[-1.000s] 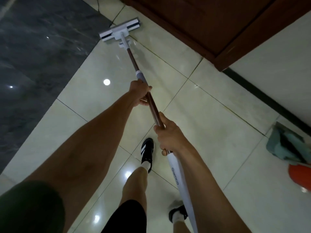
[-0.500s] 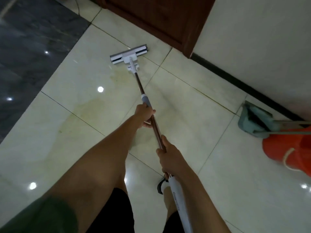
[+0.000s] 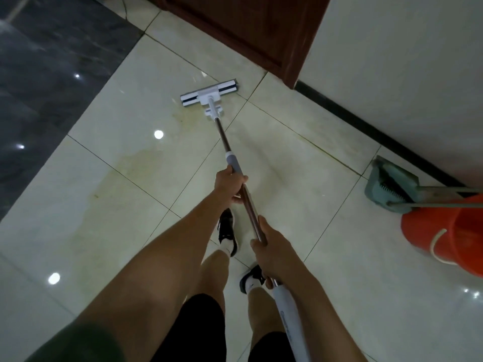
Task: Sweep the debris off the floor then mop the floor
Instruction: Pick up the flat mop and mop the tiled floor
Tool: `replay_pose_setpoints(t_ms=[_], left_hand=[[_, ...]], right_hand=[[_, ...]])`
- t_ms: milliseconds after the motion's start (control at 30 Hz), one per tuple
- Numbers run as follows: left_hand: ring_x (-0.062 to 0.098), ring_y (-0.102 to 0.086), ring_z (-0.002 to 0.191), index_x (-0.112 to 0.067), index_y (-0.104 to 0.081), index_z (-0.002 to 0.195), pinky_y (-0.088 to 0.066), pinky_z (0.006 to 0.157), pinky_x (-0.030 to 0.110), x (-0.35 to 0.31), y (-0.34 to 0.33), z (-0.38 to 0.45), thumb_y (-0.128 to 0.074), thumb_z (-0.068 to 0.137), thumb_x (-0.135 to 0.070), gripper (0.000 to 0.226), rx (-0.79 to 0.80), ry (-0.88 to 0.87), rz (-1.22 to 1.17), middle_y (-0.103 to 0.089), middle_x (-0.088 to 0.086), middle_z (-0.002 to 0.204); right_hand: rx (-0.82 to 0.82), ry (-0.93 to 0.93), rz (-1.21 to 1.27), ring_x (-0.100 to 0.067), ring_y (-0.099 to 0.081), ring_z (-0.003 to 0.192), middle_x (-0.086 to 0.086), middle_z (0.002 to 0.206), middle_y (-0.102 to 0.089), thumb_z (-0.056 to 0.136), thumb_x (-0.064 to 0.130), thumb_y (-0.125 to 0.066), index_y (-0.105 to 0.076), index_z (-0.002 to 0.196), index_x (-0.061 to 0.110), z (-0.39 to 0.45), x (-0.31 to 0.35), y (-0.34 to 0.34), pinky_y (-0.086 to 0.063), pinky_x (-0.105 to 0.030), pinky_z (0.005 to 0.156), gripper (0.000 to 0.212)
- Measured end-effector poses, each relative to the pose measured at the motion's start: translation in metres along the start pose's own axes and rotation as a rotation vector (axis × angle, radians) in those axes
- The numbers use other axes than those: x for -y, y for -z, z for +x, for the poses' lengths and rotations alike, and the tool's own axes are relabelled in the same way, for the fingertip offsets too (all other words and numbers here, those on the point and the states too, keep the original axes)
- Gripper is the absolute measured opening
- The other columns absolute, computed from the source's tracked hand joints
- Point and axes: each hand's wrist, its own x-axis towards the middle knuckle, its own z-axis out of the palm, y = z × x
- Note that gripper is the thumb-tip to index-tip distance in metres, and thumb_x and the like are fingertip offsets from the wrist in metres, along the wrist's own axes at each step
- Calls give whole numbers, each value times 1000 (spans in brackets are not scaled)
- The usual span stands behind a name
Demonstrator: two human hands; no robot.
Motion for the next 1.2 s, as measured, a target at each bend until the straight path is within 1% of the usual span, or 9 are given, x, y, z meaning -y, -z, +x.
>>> replay_pose_setpoints(t_ms=[333,500,600,700,833,900,967,1067,1200], left_hand=[[36,-75,87,-7,-62,109,-63,70,55,-108,64,78,-75,90,-11,23,-19,-21,-47,-72,22,103],[37,-74,90,-9,-60,98,-62,73,56,-157,100,115,-77,88,-11,19,-38,-16,-84,-70,18,94],[36,-75,87,-11,-59,96,-62,71,55,-166,110,124,-77,88,-12,19,-32,-3,-90,-72,19,100],[36,-75,89,-16,-58,94,-62,71,56,-157,110,123,-75,89,-12,19,-13,7,-90,-72,20,103],[36,-75,90,-12,-60,97,-62,74,56,-142,100,115,-77,88,-13,19,1,12,-94,-73,21,105],[37,-75,90,-9,-61,98,-62,75,57,-130,95,110,-77,88,-14,19,3,13,-90,-73,22,106],[37,-74,92,-8,-63,100,-61,76,58,-114,87,100,-77,89,-14,19,6,19,-89,-73,22,107],[39,-74,95,-5,-63,110,-61,76,58,-76,67,76,-76,90,-14,26,9,36,-72,-72,22,106],[40,-73,96,-4,-61,111,-61,75,59,-8,22,30,-76,89,-13,28,13,40,-66,-71,22,104]], right_hand=[[16,32,70,-9,-53,61,3,91,-52,101,25,-43,-12,157,39,87,115,18,-46,-26,57,65],[19,56,38,-12,-55,61,-6,105,-55,100,23,-45,-12,158,36,132,174,20,-45,-23,50,68],[15,37,46,-13,-57,59,-7,104,-56,99,22,-45,-13,158,37,141,187,16,-44,-21,43,68],[4,10,25,-10,-57,58,-4,103,-57,100,23,-43,-15,157,39,133,183,11,-43,-19,44,66],[-48,-10,-39,-15,-61,73,-8,123,-61,100,23,-41,-16,157,37,124,168,8,-43,-19,48,63],[-71,12,-73,-20,-62,80,-11,127,-60,99,21,-40,-19,156,34,115,156,3,-48,-24,54,61],[-88,34,-93,-26,-66,87,-12,125,-60,99,21,-39,-19,155,33,102,137,-4,-59,-38,65,61],[-103,24,-139,-33,-66,96,-14,125,-61,100,23,-38,-17,155,33,76,94,-10,-59,-47,82,59],[-69,3,-156,-30,-67,82,-9,110,-62,100,23,-39,-17,155,37,28,17,-6,-59,-40,70,60]])
